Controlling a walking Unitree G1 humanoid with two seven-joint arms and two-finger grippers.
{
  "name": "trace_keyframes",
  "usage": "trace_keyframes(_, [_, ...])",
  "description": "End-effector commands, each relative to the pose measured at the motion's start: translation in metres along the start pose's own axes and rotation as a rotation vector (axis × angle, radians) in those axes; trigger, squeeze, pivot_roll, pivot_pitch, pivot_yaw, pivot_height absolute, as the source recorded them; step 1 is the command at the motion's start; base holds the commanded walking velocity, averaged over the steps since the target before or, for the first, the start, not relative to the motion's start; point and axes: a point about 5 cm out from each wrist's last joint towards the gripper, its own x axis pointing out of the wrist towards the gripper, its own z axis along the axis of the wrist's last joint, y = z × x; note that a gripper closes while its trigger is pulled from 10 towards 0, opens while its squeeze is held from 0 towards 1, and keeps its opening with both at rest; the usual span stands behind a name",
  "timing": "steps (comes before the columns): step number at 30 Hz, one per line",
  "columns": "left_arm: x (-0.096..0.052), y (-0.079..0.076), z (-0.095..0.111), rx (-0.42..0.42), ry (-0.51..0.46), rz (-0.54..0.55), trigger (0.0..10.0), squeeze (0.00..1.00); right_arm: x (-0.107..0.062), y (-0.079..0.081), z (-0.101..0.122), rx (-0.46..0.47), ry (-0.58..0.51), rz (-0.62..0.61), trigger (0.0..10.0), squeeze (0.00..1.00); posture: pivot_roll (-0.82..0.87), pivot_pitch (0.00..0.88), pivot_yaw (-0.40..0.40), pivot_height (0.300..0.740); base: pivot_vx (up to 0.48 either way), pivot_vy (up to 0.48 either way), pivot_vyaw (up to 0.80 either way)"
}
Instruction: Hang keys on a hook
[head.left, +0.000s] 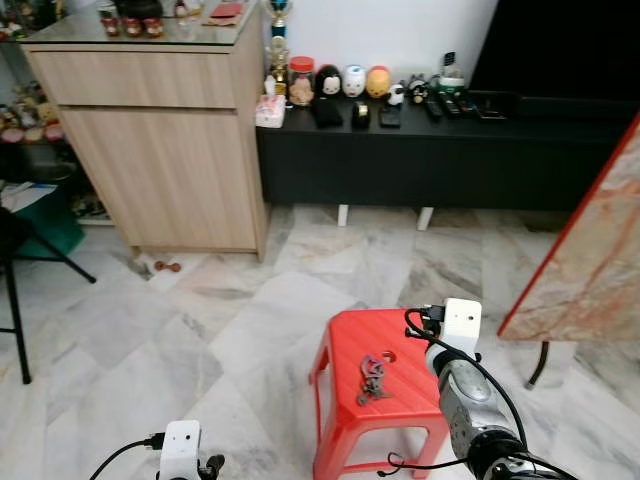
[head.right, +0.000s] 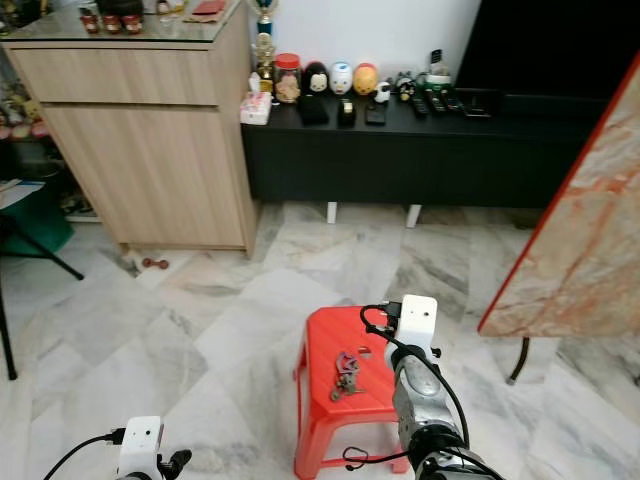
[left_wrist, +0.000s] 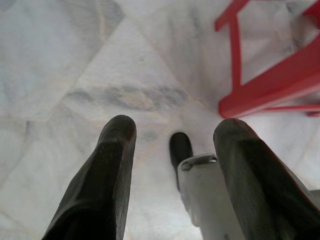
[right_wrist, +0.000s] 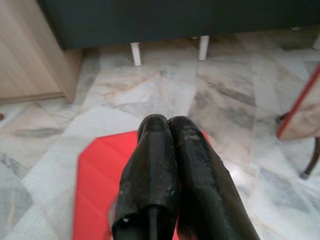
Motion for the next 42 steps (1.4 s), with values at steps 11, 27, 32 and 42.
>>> trace_keyframes(11, [0.0009, -0.0023, 0.0034, 0.017, -0.013, -0.006, 10.0, 0.0, 0.0008, -0.003, 0.0014, -0.01, 0.006, -0.018, 10.0, 0.0, 0.09, 0.014, -0.059, 0.74, 0.0, -0.334, 0.0])
trace_keyframes(27, [0.0009, -0.0015, 0.0049, 0.025, -0.02, -0.01, 10.0, 0.0, 0.0024, 0.0019, 0.0038, -0.013, 0.011, 0.001, 10.0, 0.0, 0.09, 0.016, -0.057, 0.74, 0.0, -0.336, 0.0])
trace_keyframes(32, [0.001, -0.0018, 0.0051, 0.026, -0.021, -0.011, 10.0, 0.0, 0.0025, 0.0017, 0.0036, -0.015, 0.016, 0.001, 10.0, 0.0, 0.09, 0.016, -0.058, 0.74, 0.0, -0.336, 0.0])
trace_keyframes(42, [0.0015, -0.002, 0.0076, 0.031, -0.03, -0.015, 10.0, 0.0, 0.0037, 0.0017, 0.0061, -0.019, 0.015, 0.004, 10.0, 0.0, 0.09, 0.008, -0.058, 0.74, 0.0, -0.335, 0.0])
